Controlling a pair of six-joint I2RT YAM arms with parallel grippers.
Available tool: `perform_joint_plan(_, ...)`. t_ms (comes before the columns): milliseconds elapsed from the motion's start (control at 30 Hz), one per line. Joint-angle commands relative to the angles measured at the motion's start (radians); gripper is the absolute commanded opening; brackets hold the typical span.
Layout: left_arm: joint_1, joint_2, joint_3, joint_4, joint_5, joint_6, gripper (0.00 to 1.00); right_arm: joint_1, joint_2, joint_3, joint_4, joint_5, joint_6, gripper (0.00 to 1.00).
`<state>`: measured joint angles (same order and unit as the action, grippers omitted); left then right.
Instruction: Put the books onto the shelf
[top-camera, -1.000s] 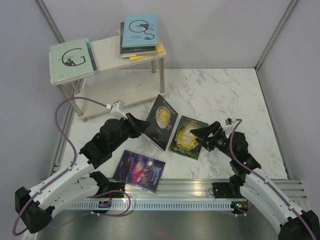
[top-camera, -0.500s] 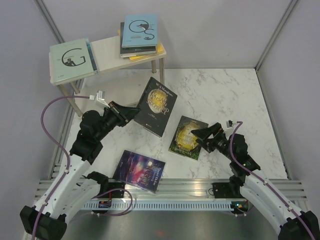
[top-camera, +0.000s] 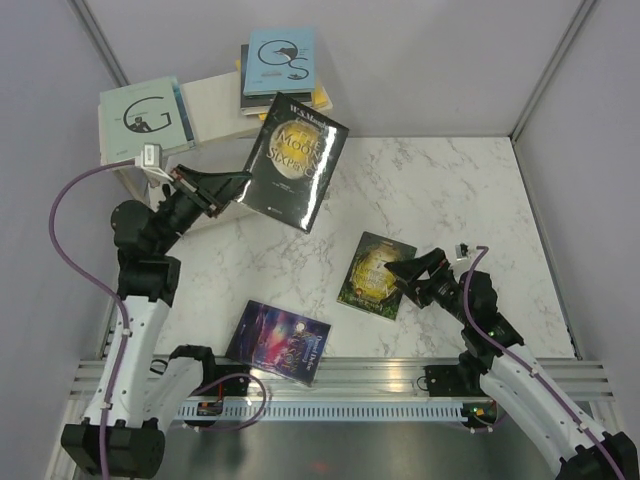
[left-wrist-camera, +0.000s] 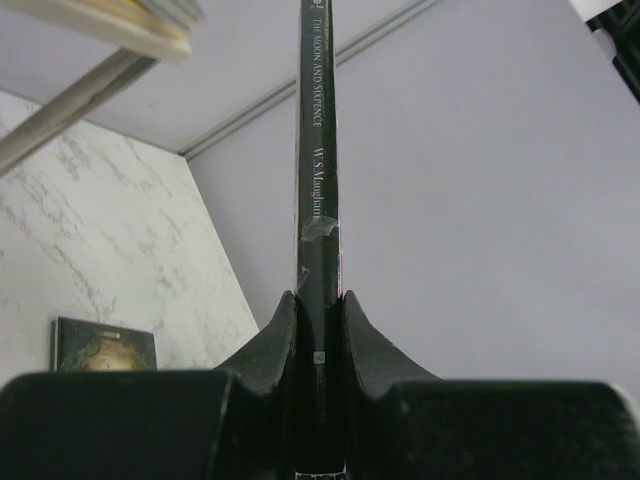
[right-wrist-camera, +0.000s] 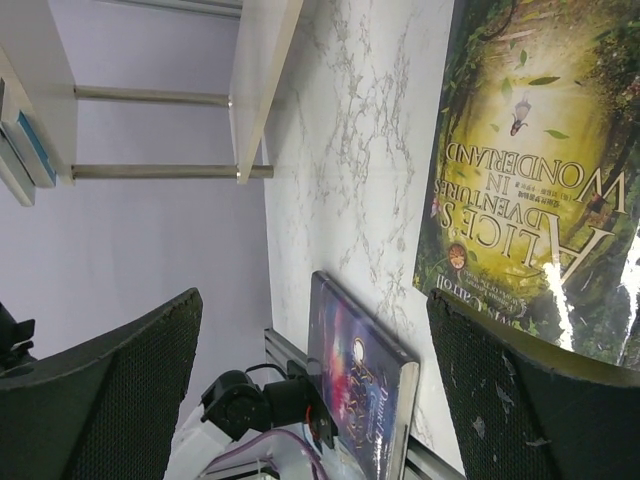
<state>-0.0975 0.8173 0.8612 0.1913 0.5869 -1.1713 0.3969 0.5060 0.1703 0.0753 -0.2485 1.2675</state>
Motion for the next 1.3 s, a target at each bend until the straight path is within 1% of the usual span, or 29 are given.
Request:
perform_joint_plan(0,0.094,0.012,0.125,0.231,0.103,-0.158,0.02,0.0,-0.012,-0.006,-0.017,0.018,-0.017,0.96)
perform_joint_plan(67,0.203,0.037,0.154,0.265,0.129,-0.22,0.02,-0.001,-0.015,-0.008,-0.02,0.017,-0.02,0.96)
perform_joint_plan(133,0.261,0.063,0.17,0.309,0.151,-0.309,0.02,-0.001,-0.02,-0.008,-0.025,0.015,-0.023,0.96)
perform_joint_plan(167,0.316,0.072,0.171,0.362,0.169,-0.342,0.02,-0.001,-0.021,-0.008,-0.026,0.017,-0.028,0.96)
perform_joint_plan(233,0.381,0.094,0.179,0.387,0.183,-0.431,0.02,-0.001,-0.023,-0.008,-0.032,0.018,-0.033,0.96)
perform_joint_plan(267,0.447,0.1,0.18,0.404,0.197,-0.456,0.02,-0.001,-0.023,-0.008,-0.035,0.018,-0.037,0.96)
perform_joint_plan(300,0.484,0.108,0.182,0.431,0.203,-0.487,0.02,-0.001,-0.021,-0.008,-0.037,0.015,-0.037,0.96)
perform_joint_plan(367,0.551,0.147,0.197,0.461,0.221,-0.557,0.02,-0.001,-0.02,-0.009,-0.043,0.015,-0.043,0.96)
perform_joint_plan(400,0.564,0.163,0.208,0.489,0.22,-0.595,0.02,-0.003,-0.02,-0.009,-0.045,0.014,-0.045,0.96)
perform_joint_plan(500,0.62,0.198,0.234,0.498,0.221,-0.619,0.02,-0.003,-0.018,-0.006,-0.052,0.011,-0.054,0.96)
perform_joint_plan(567,0.686,0.209,0.266,0.417,0.24,-0.59,0.02,-0.001,-0.018,-0.006,-0.062,0.009,-0.057,0.96)
perform_joint_plan(600,0.705,0.212,0.281,0.389,0.244,-0.55,0.02,-0.001,-0.02,-0.008,-0.063,0.012,-0.062,0.96)
perform_joint_plan(633,0.722,0.217,0.321,0.297,0.249,-0.521,0.02,-0.003,-0.018,-0.008,-0.063,0.012,-0.063,0.96)
perform_joint_plan(733,0.781,0.226,0.404,0.168,0.255,-0.409,0.02,-0.003,-0.008,-0.009,-0.063,0.011,-0.072,0.96)
perform_joint_plan(767,0.817,0.227,0.427,0.077,0.251,-0.38,0.02,-0.001,-0.003,-0.008,-0.063,0.008,-0.076,0.96)
perform_joint_plan(833,0.855,0.236,0.501,-0.022,0.24,-0.288,0.02,-0.001,0.014,-0.005,-0.063,0.005,-0.086,0.96)
perform_joint_plan(867,0.861,0.243,0.531,-0.13,0.228,-0.253,0.02,-0.003,0.02,0.0,-0.063,0.002,-0.091,0.96)
perform_joint_plan(900,0.864,0.256,0.592,-0.182,0.217,-0.181,0.02,-0.001,0.029,0.001,-0.063,0.0,-0.094,0.96)
perform_joint_plan(1000,0.869,0.273,0.665,-0.329,0.169,-0.081,0.02,0.0,0.048,0.008,-0.063,-0.001,-0.103,0.96)
perform_joint_plan(1100,0.872,0.289,0.67,-0.378,0.133,-0.035,0.02,-0.001,0.068,0.012,-0.06,0.0,-0.111,0.96)
perform_joint_plan(1267,0.872,0.307,0.595,-0.362,0.094,-0.011,0.02,-0.001,0.092,0.023,-0.046,-0.008,-0.117,0.96)
